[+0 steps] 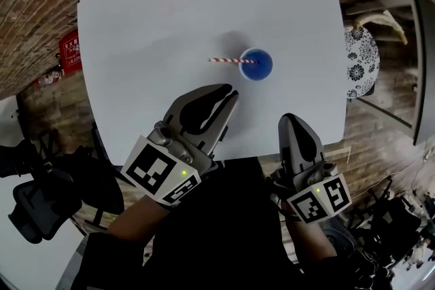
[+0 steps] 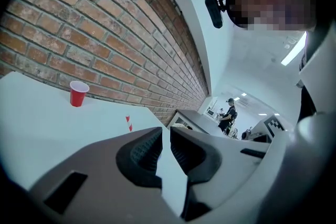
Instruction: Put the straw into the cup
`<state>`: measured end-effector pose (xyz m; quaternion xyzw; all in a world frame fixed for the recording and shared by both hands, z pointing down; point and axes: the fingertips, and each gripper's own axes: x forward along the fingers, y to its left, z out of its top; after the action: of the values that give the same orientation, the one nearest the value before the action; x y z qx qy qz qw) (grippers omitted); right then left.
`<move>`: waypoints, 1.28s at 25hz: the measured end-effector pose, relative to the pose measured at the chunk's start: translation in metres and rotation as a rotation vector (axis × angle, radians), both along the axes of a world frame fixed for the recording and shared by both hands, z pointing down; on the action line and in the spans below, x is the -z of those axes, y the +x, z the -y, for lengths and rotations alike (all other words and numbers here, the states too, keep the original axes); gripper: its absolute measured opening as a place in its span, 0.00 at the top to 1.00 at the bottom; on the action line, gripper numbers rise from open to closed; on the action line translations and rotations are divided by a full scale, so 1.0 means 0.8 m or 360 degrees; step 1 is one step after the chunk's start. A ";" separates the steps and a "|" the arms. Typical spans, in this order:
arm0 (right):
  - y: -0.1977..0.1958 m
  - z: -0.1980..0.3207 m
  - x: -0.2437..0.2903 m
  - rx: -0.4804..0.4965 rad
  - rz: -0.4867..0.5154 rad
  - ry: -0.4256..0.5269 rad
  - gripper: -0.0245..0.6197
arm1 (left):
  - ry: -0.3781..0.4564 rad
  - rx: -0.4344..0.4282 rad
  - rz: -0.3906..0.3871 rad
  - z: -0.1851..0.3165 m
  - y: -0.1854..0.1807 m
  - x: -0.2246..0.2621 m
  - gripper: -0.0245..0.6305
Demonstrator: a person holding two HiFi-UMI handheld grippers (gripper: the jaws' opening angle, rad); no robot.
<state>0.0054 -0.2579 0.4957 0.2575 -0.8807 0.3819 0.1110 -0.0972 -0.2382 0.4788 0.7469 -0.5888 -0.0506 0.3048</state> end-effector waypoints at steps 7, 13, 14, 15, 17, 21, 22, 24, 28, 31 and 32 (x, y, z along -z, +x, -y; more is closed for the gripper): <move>-0.006 -0.014 0.032 0.0047 0.0042 0.0064 0.93 | 0.0069 0.0061 0.0038 -0.018 -0.012 0.034 0.90; -0.017 -0.035 0.061 0.0108 0.0076 0.0110 0.93 | 0.0141 0.0111 0.0088 -0.035 -0.027 0.072 0.90; -0.018 -0.039 0.066 0.0118 0.0081 0.0115 0.93 | 0.0152 0.0119 0.0097 -0.039 -0.027 0.079 0.90; -0.018 -0.043 0.070 0.0128 0.0084 0.0120 0.93 | 0.0163 0.0126 0.0106 -0.043 -0.027 0.085 0.90; -0.020 -0.051 0.078 0.0152 0.0085 0.0131 0.93 | 0.0183 0.0138 0.0126 -0.050 -0.027 0.096 0.90; -0.026 -0.073 0.095 0.0215 0.0089 0.0169 0.93 | 0.0202 0.0148 0.0160 -0.067 -0.027 0.110 0.90; -0.028 -0.079 0.099 0.0235 0.0089 0.0179 0.93 | 0.0199 0.0148 0.0162 -0.071 -0.026 0.113 0.90; -0.031 -0.088 0.106 0.0281 0.0090 0.0203 0.93 | 0.0197 0.0154 0.0162 -0.077 -0.026 0.117 0.90; -0.041 -0.101 0.121 0.0366 0.0097 0.0271 0.93 | 0.0206 0.0180 0.0162 -0.090 -0.029 0.125 0.90; -0.045 -0.111 0.132 0.0407 0.0103 0.0319 0.93 | 0.0214 0.0195 0.0167 -0.101 -0.032 0.129 0.90; -0.045 -0.114 0.134 0.0416 0.0104 0.0329 0.93 | 0.0216 0.0200 0.0169 -0.104 -0.033 0.130 0.90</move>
<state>-0.0308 -0.1664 0.3884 0.1384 -0.9443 0.2798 0.1040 -0.1240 -0.1551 0.3745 0.7290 -0.6451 -0.0696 0.2182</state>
